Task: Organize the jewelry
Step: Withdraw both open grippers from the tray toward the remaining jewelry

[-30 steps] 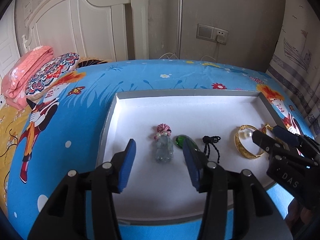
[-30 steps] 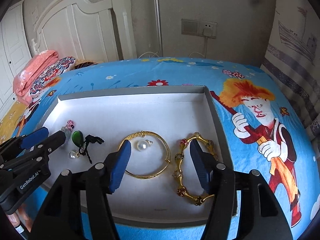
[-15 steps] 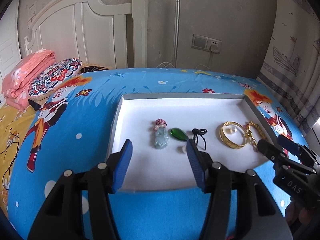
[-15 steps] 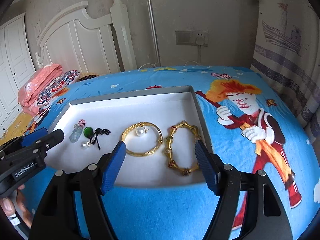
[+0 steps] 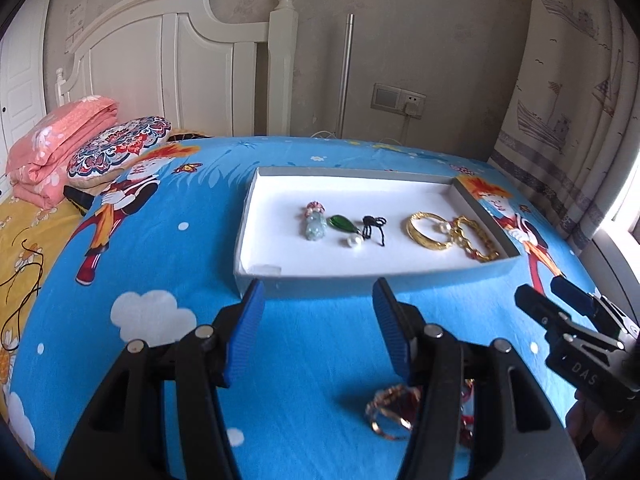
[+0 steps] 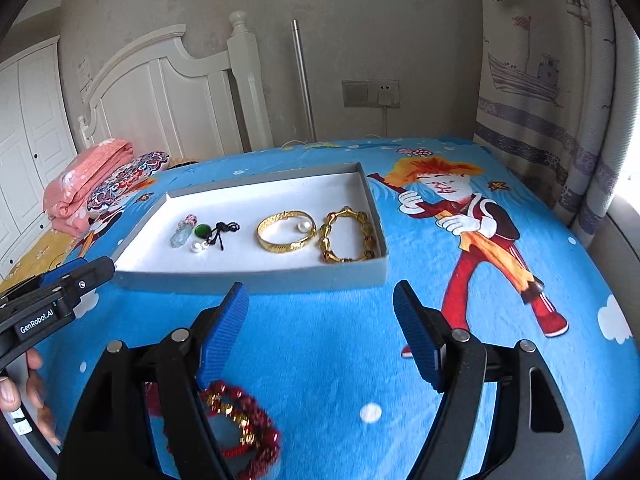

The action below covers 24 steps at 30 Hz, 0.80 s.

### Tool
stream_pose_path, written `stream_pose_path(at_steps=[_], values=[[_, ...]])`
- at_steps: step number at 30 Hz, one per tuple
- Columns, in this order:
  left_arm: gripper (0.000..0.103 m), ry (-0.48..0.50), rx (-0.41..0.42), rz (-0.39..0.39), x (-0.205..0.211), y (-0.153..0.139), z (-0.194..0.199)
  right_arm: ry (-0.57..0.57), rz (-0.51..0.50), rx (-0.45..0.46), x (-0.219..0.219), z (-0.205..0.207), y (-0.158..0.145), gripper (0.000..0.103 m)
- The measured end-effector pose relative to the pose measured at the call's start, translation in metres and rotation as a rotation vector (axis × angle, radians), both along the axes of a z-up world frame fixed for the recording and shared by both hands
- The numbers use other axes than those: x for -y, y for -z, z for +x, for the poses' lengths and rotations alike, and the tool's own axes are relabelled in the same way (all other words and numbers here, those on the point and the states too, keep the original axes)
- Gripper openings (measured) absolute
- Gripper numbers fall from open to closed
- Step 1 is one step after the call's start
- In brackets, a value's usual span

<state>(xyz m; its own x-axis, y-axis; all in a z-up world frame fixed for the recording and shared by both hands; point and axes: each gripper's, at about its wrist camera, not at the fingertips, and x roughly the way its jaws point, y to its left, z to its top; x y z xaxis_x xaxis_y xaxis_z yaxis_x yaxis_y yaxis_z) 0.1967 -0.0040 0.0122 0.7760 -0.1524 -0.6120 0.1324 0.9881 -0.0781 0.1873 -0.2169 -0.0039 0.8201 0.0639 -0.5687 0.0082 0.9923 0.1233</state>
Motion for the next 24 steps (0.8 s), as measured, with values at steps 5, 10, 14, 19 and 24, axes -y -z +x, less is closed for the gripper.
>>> stream_pose_path(at_steps=[5, 10, 14, 19, 24], values=[[0.054, 0.01, 0.012, -0.003, 0.001, 0.002, -0.022, -0.018, -0.012, -0.013, -0.006, -0.022, 0.01, 0.07], [0.054, 0.02, 0.014, -0.006, 0.002, 0.005, -0.039, -0.021, -0.014, -0.013, -0.005, -0.039, 0.015, 0.07], [0.054, 0.031, 0.009, -0.012, 0.002, 0.012, -0.052, -0.021, -0.003, -0.018, -0.004, -0.052, 0.019, 0.07], [0.049, 0.06, 0.0, -0.018, 0.004, 0.024, -0.069, -0.04, -0.015, -0.023, -0.008, -0.068, 0.025, 0.07], [0.032, 0.151, -0.023, -0.054, 0.014, 0.039, -0.08, -0.071, -0.024, -0.035, -0.015, -0.079, 0.036, 0.07]])
